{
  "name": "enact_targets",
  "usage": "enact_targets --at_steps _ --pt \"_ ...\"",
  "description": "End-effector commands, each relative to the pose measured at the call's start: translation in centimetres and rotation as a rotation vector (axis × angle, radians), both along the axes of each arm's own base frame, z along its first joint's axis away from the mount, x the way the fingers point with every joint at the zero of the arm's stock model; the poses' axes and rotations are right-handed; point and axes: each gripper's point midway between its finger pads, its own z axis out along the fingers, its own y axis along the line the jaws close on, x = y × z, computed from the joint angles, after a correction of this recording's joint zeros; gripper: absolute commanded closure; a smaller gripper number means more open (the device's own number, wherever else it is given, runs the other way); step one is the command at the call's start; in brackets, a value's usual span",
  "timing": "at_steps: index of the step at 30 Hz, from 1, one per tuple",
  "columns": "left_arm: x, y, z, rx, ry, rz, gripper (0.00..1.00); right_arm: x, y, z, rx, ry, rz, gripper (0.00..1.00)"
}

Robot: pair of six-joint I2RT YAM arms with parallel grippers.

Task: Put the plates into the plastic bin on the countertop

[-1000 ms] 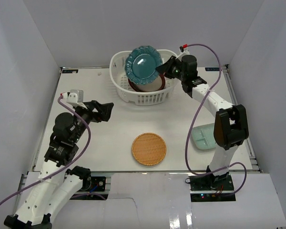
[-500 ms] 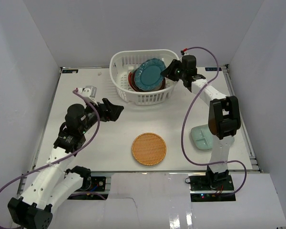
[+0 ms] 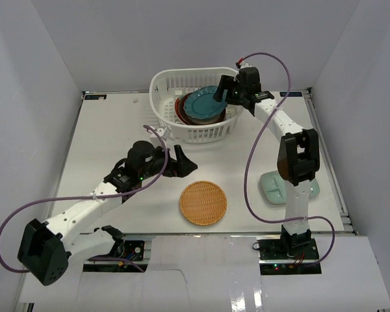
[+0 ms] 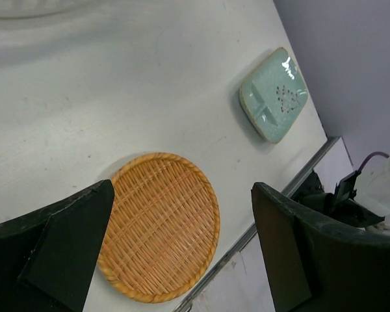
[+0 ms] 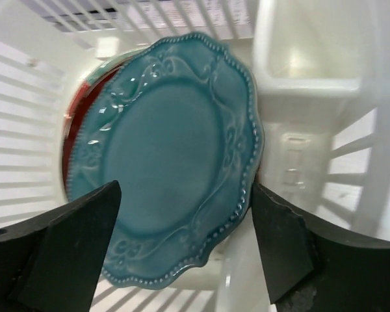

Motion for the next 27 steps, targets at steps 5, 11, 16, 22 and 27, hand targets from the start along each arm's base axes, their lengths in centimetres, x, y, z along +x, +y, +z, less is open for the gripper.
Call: enact_targets --at_steps 5,11,16,22,27 --pt "0.0 -4.5 0.0 0.027 -0.024 -0.025 0.03 1.0 -1.7 -0.8 -0.397 -0.064 0.013 0.06" --pt "-0.2 -6.9 -0.9 0.047 -0.024 -0.037 0.04 0.8 -0.6 -0.7 -0.443 -0.084 0.051 0.04" --pt "-0.8 -10.1 -2.3 0.072 -0.009 -0.078 0.05 -0.9 1.3 8.0 -0.252 -0.218 0.096 0.00" --pt "-0.7 -14.0 -3.9 0.048 0.020 -0.126 0.07 -6.8 -3.1 15.7 -0.157 -0.347 -0.010 0.31" --pt "-0.8 -18.0 -6.9 0.062 0.083 -0.207 0.08 -14.8 -8.3 18.8 -0.021 -0.438 -0.102 0.82"
